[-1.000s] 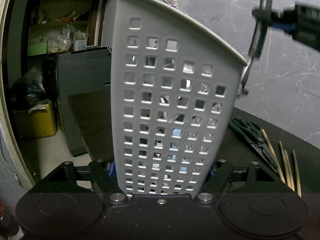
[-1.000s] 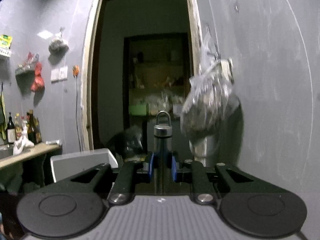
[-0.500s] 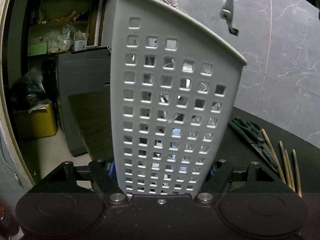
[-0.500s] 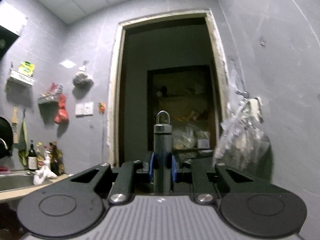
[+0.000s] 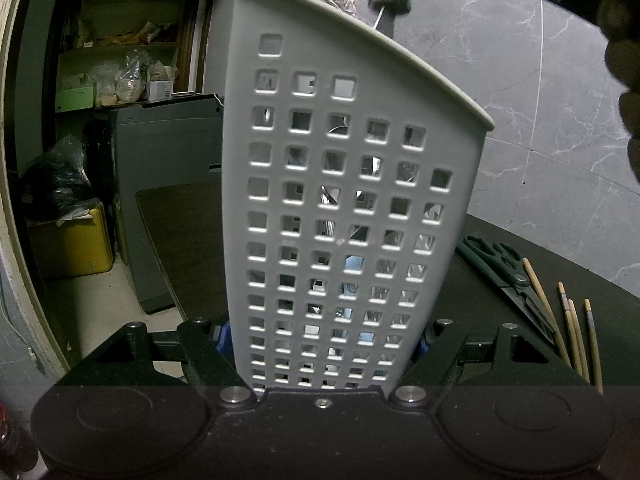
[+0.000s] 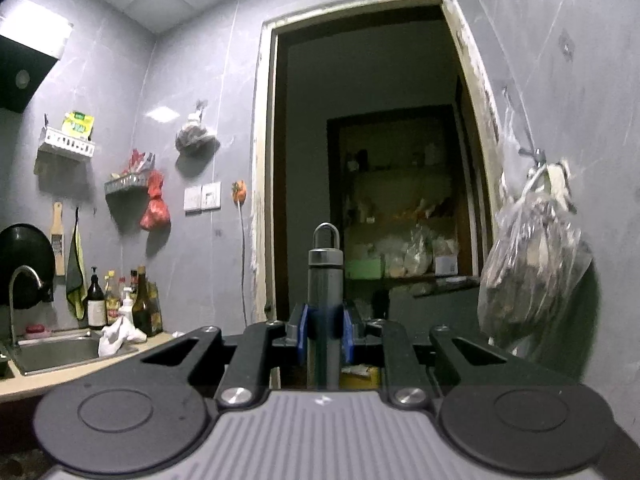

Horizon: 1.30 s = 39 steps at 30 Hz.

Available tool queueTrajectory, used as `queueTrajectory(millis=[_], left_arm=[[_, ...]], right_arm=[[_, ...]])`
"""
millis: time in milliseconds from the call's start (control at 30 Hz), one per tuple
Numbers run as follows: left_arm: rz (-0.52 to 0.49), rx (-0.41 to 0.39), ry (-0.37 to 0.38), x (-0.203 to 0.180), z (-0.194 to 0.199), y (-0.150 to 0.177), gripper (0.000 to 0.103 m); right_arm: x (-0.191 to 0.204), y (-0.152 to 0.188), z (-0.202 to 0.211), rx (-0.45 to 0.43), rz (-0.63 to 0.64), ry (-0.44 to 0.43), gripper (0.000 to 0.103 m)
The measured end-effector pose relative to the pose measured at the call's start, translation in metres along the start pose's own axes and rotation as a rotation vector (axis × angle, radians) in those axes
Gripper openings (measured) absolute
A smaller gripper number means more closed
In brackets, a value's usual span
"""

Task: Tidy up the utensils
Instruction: 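Lower the peeler toward the caddy opening with the right tool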

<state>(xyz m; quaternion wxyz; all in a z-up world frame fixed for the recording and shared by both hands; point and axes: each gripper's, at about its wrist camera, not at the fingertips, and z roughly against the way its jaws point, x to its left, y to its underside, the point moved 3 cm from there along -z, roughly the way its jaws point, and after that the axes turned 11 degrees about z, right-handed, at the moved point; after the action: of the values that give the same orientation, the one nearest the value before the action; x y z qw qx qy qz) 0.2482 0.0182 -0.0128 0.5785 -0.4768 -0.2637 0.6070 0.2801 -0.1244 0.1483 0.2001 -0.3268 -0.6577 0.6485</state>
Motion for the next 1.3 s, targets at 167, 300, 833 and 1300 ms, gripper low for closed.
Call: queueTrajectory(millis=[167, 300, 833, 1300], left_arm=[[0.0, 0.0, 0.0, 0.0, 0.0, 0.0, 0.077], [0.0, 0.0, 0.0, 0.0, 0.0, 0.0, 0.077], [0.0, 0.0, 0.0, 0.0, 0.0, 0.0, 0.077], [-0.001, -0.001, -0.001, 0.0, 0.0, 0.001, 0.077]], right_arm=[[0.001, 0.013, -0.006, 0.04, -0.016, -0.015, 0.02], [0.002, 0.022, -0.009, 0.07, -0.021, -0.023, 0.02], [0.005, 0.043, -0.01, 0.125, -0.036, -0.034, 0.02], [0.008, 0.042, -0.01, 0.12, -0.054, -0.069, 0.02]])
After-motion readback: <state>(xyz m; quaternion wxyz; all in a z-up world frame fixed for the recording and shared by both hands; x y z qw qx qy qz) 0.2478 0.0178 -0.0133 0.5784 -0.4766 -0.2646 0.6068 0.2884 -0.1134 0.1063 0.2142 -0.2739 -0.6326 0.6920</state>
